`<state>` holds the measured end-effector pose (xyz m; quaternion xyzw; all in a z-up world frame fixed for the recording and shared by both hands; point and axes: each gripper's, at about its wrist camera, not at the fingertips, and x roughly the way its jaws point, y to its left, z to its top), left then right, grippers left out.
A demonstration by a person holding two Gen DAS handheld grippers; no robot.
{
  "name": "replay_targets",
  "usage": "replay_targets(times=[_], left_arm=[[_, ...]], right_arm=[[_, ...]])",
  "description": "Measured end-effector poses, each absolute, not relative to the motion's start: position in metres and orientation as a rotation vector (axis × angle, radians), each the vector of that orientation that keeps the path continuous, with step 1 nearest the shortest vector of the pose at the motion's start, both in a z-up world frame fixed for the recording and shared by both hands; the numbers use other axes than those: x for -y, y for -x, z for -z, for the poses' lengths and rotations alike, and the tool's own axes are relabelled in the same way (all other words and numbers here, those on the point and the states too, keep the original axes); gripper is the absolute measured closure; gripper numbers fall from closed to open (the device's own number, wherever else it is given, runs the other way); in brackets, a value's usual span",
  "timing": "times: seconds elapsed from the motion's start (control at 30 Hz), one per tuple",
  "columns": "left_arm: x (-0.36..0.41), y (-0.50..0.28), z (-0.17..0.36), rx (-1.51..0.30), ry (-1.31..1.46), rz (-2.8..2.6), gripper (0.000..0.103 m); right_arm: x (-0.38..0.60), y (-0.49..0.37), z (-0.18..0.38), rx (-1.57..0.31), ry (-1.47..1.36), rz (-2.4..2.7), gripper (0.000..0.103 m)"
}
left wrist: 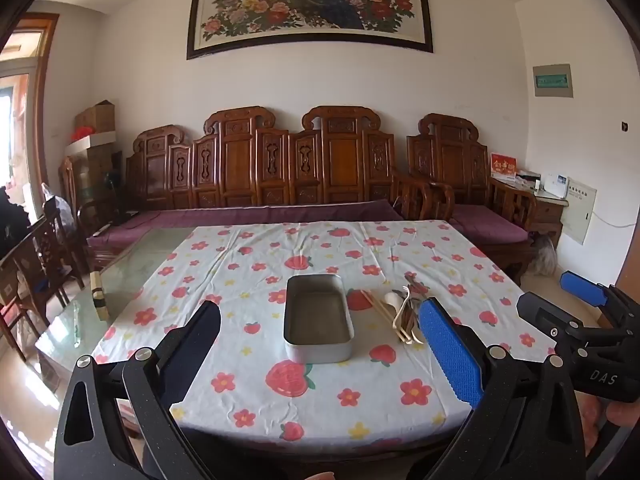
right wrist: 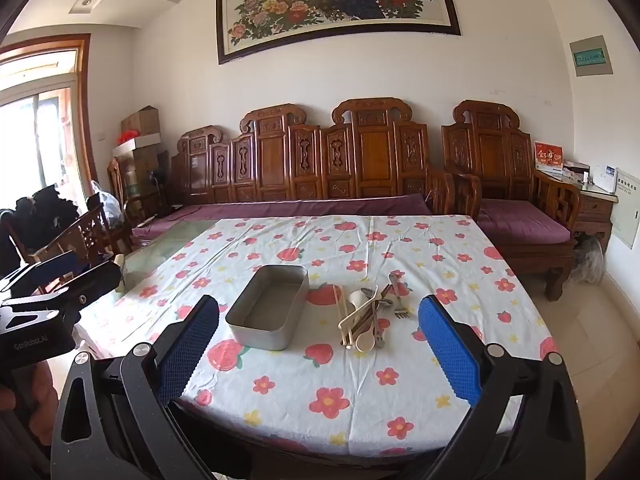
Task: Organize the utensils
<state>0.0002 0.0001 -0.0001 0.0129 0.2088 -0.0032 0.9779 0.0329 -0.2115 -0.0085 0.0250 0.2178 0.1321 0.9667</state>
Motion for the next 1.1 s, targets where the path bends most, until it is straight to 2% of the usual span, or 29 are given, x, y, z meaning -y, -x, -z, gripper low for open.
replay_targets(times=[1.1], left_arm=[[0.0000,0.0021,-0.0034,-0.409,-0.016,0.005,0.006]], right_arm=[[0.2104,-0.0315,0.0060,-0.441,-0.057,-0.270,0.003]])
